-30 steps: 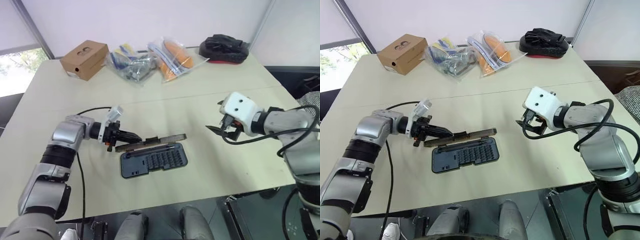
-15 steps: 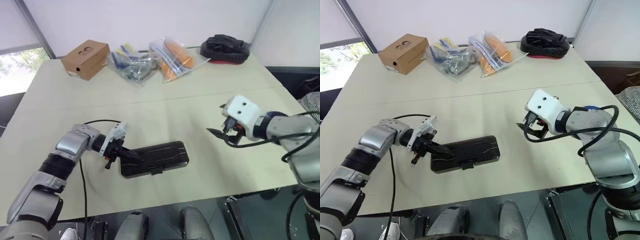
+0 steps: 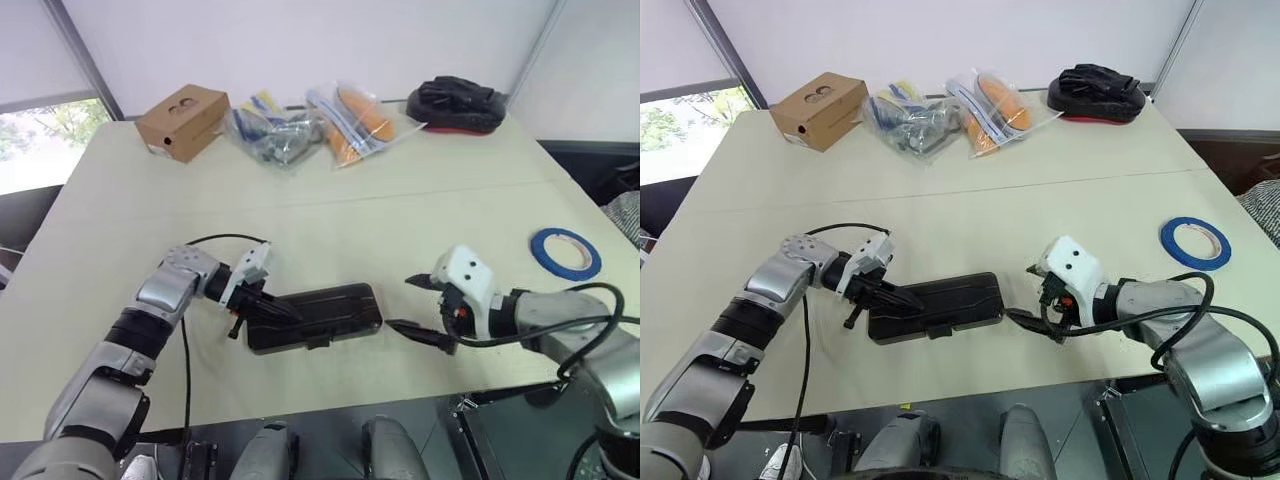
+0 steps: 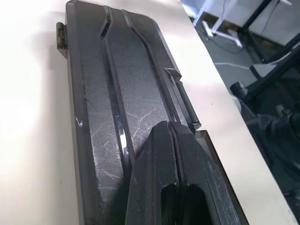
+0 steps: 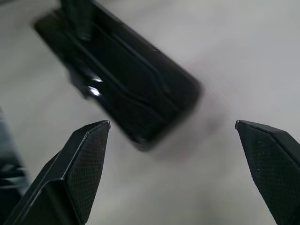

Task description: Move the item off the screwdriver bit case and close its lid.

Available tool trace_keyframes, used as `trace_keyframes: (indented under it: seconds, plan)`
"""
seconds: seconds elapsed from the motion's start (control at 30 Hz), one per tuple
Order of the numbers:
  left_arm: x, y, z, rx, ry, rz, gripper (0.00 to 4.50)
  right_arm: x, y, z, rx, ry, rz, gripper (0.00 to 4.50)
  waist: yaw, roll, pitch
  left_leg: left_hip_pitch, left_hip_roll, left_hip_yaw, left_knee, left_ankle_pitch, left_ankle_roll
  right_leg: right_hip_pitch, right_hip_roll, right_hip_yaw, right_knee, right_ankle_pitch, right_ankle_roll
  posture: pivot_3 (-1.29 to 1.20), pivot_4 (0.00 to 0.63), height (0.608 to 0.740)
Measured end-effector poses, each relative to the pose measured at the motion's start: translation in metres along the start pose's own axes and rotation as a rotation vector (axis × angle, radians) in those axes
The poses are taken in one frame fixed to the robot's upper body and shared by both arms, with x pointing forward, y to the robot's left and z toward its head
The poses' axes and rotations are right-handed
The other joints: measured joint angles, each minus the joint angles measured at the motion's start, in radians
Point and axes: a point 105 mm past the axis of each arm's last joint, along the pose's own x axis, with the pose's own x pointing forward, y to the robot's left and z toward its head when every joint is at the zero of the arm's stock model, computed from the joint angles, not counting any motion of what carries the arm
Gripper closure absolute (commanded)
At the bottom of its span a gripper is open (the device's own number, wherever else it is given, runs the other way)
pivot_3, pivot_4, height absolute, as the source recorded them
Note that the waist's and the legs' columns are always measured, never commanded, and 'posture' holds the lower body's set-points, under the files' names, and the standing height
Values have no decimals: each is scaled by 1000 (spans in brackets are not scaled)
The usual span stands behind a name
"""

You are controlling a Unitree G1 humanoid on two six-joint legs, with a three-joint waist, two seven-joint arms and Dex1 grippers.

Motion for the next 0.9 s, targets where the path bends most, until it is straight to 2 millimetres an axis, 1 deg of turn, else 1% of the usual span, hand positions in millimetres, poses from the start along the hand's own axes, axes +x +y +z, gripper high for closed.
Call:
trace_keyframes:
  seconds: [0.1,0.13,0.17,0.27,0.33,0.37,0.4,0.43,0.5,0.7,0.9]
  plan:
    - [-2,3,2,-24,-4,3,4500,3,9,0,27,-22,40,48,0,0,0,0,0,-1,0,0,1,1,0,0,0,0,0,0,150,740]
    - [-4,6,4,-49,-11,11,4500,4,9,-1,33,-21,40,552,1,0,0,0,0,-1,0,0,1,1,0,-1,0,0,0,0,150,740]
    - [-5,8,7,-60,-21,16,4500,5,10,-1,37,-24,40,776,1,0,0,-1,0,-2,0,0,1,0,0,-1,0,0,0,0,150,740]
    - [-7,23,21,-149,-58,56,4500,11,17,2,64,-61,69,2263,1,-2,2,-5,0,-3,2,0,1,-2,1,-3,0,0,0,0,150,740]
    - [-10,28,33,-155,-76,68,4500,13,24,4,65,-67,94,3335,-4,-3,3,-6,0,-3,2,0,0,-4,1,-2,0,0,0,0,150,740]
    - [-12,32,41,-147,-92,77,4500,15,26,3,71,-66,101,3959,-4,-3,3,-6,0,-3,2,0,-1,-5,1,-2,-1,0,0,0,150,740]
    - [-13,34,46,-141,-98,81,4500,16,27,3,74,-67,104,4443,-5,-3,3,-7,0,-3,1,1,-2,-5,1,-2,-1,0,0,0,150,740]
    - [-14,36,51,-137,-103,85,4500,18,28,2,76,-64,110,4443,-6,-3,3,-7,0,-2,1,1,-2,-5,1,-2,-2,0,0,0,150,740]
    - [-11,39,54,-131,-105,87,4500,23,34,0,79,-52,133,4443,-6,-3,3,-6,0,-2,0,1,-2,-5,1,-2,-2,0,0,0,150,740]
    - [1,47,38,-133,-61,97,4500,40,54,-6,94,-30,209,4443,-4,-4,4,-7,0,-2,1,0,-1,-5,1,-2,-2,0,0,0,150,740]
    - [13,50,32,-91,-22,98,4500,55,69,-13,96,9,264,4443,-3,-6,5,-7,0,-2,1,0,-1,-5,1,-2,-2,0,0,0,150,740]
